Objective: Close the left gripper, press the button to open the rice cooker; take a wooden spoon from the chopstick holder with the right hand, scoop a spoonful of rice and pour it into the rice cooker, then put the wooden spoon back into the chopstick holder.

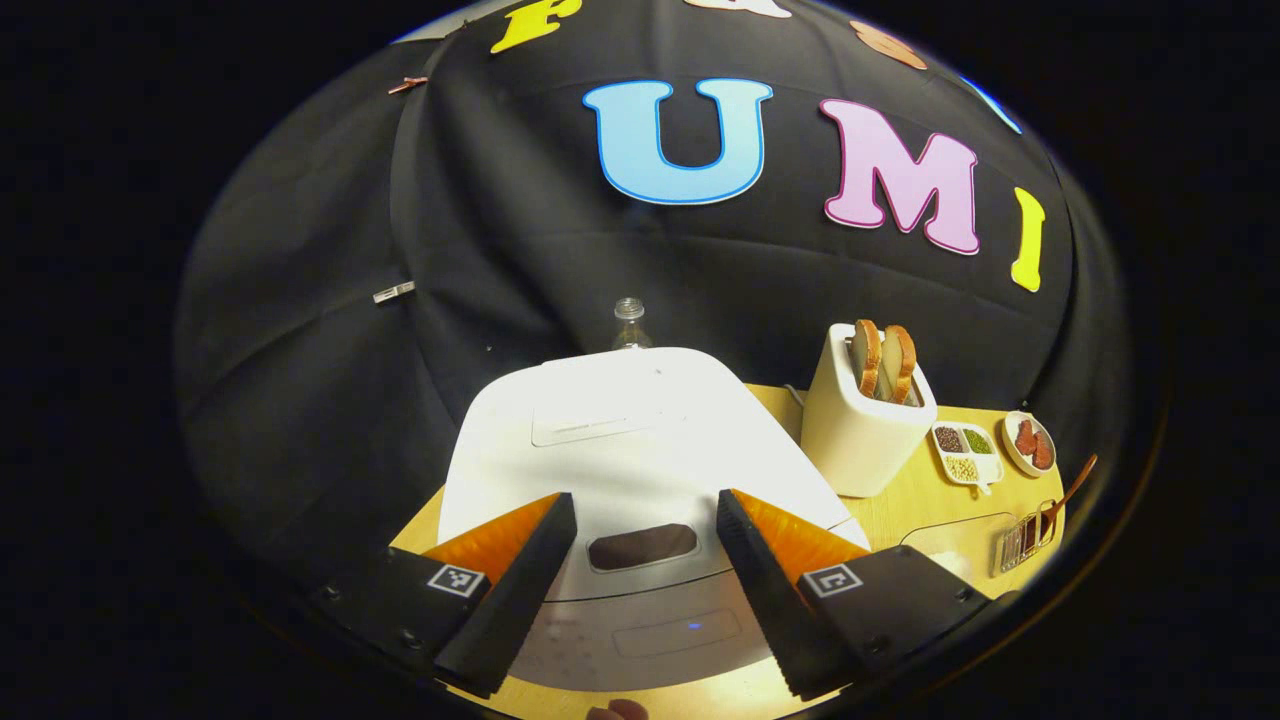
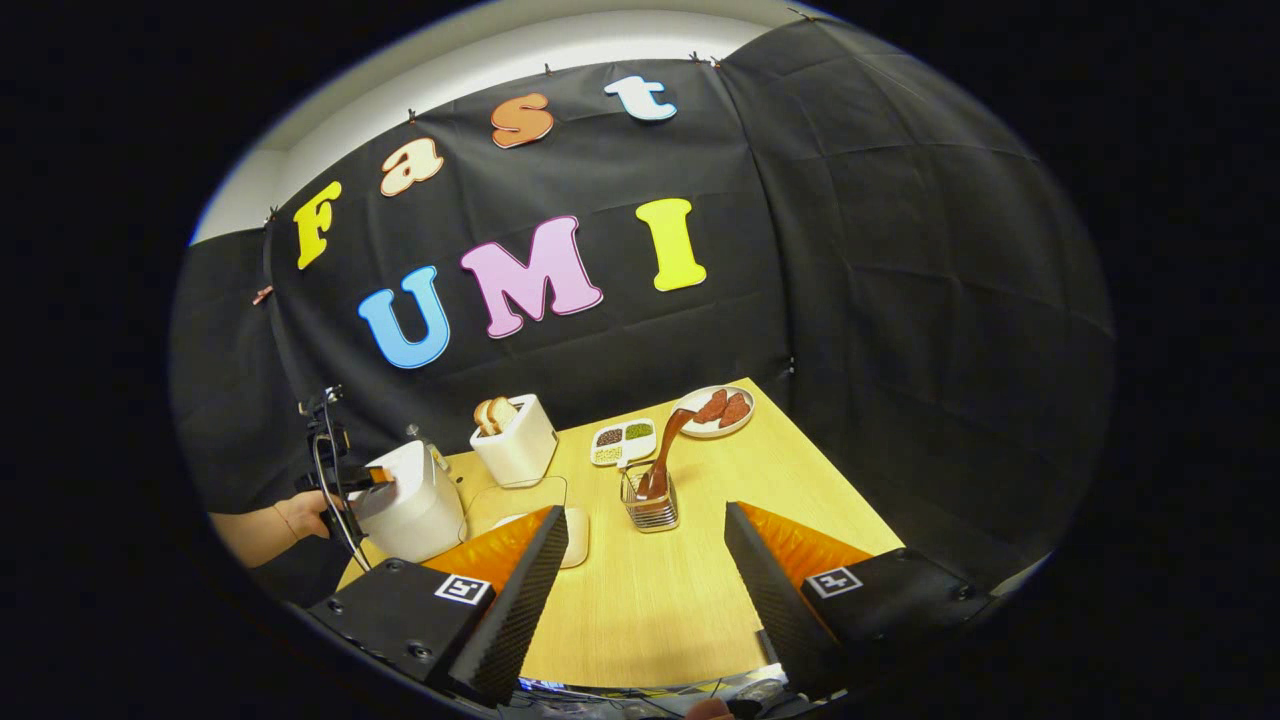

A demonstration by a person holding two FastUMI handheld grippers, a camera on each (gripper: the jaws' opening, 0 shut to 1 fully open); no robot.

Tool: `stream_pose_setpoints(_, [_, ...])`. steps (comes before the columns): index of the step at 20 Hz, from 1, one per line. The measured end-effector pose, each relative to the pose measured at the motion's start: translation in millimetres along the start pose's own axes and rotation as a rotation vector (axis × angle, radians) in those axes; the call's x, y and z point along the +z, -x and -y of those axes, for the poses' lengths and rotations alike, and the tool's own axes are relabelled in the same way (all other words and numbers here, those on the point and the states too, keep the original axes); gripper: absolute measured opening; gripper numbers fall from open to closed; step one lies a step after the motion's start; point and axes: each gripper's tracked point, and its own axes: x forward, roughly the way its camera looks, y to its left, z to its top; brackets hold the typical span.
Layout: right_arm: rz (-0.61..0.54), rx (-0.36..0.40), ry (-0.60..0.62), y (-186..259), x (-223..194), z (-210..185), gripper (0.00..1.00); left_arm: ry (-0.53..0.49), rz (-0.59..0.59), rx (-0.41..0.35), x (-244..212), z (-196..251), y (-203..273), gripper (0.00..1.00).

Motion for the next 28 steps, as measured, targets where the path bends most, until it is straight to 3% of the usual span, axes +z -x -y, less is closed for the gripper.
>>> stream_pose_setpoints(5, [-0.004,-0.012,-0.007,-1,-2,3,0.98,-0.034,0.064,0.019,-1,0,1,1.00])
stream_pose_setpoints(10, [0.002,-0.003,0.026,-3,3,-3,0.99,-0.005,0.119,0.005,2,-6,8,0.99])
stream_pose_setpoints(13, [0.008,0.011,0.039,-6,7,-11,0.98,0.011,0.187,-0.039,16,-7,23,0.94])
stream_pose_setpoints(18, [0.016,0.031,0.074,-12,10,-27,0.98,0.041,0.302,-0.121,46,-17,63,0.94])
stream_pose_setpoints(28, [0.068,0.068,0.141,-29,27,-72,0.98,0.110,0.488,-0.275,81,-31,190,0.95])
